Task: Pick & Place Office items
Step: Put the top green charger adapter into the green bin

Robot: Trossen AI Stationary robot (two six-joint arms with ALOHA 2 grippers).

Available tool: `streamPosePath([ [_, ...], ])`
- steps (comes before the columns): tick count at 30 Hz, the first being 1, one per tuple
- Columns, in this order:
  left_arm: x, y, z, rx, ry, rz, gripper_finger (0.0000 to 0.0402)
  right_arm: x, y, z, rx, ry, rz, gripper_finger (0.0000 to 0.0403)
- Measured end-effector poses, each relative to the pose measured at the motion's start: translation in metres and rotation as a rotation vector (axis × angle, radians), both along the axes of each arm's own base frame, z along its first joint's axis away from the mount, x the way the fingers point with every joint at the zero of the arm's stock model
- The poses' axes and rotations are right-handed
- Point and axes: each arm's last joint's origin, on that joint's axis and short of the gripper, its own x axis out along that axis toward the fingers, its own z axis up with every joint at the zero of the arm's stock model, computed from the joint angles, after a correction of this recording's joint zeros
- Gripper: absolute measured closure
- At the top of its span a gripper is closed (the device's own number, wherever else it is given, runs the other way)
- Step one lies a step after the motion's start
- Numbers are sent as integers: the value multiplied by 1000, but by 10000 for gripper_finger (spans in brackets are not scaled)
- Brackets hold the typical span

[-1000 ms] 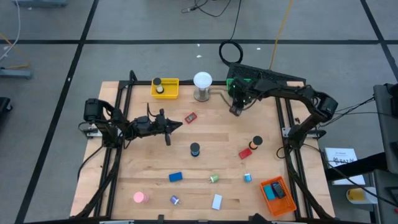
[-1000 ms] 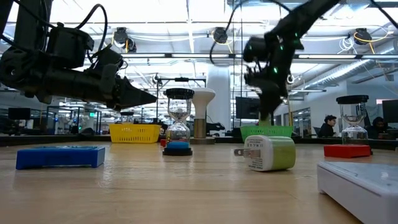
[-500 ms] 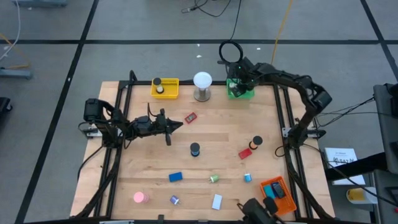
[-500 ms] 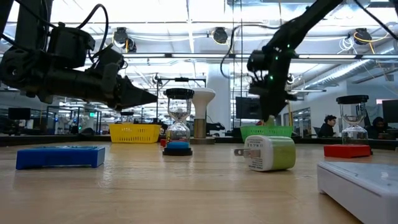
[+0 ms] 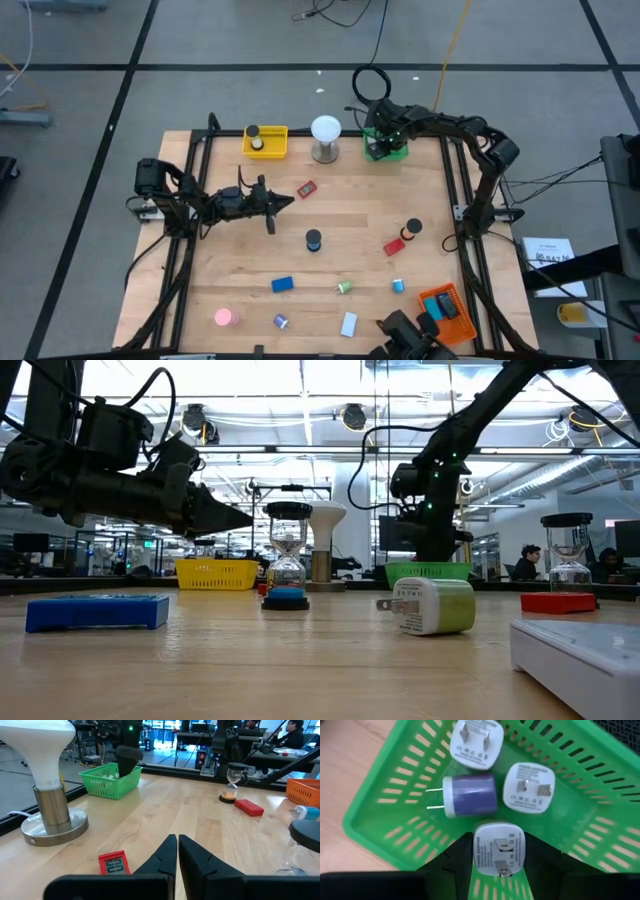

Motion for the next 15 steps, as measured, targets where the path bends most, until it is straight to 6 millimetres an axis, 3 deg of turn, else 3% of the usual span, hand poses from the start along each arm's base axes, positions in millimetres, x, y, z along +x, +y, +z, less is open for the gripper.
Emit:
streamPosePath([
  [15,0,0,0,-3,0,0,380,1,1,3,4,-24,14,219],
])
